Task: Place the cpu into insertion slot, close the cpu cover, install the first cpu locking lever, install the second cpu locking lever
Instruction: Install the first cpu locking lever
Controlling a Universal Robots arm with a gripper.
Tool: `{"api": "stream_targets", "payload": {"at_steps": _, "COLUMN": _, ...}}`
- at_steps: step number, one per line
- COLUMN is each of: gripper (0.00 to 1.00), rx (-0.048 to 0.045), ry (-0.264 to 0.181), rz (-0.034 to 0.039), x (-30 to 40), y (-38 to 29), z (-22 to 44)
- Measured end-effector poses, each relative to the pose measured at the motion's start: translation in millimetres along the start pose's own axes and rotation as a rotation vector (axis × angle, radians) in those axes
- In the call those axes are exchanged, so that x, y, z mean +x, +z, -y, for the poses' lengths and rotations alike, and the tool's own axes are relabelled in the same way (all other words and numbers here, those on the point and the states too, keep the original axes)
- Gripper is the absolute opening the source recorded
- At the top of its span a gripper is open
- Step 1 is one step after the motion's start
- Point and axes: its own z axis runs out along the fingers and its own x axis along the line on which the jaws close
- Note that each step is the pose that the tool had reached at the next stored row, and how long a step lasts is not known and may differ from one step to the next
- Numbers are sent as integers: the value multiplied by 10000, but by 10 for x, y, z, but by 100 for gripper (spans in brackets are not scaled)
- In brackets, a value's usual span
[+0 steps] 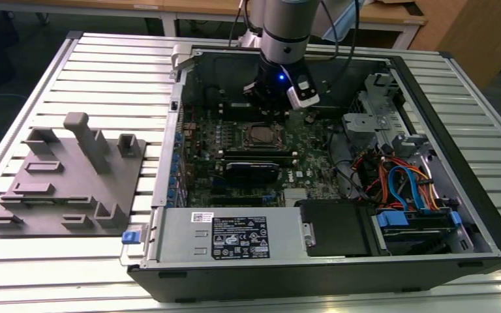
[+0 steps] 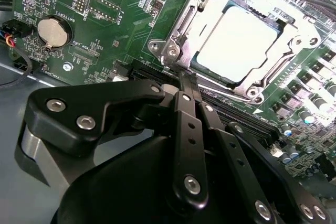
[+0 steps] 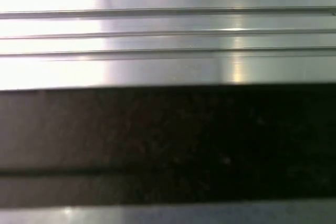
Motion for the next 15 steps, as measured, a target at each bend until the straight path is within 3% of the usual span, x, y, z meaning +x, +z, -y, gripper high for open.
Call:
{"api": "stream_targets", "payload": {"at_steps": 11, "gripper": 10, "rx": 10, "ry": -1, "rz": 4, "x": -1, "y": -38, "z": -4}}
{"api": "stream_targets", "payload": {"at_steps": 15, "gripper": 10, "rx": 241, "ry": -3, "rz": 11, "x": -2, "y": -9, "z": -4}}
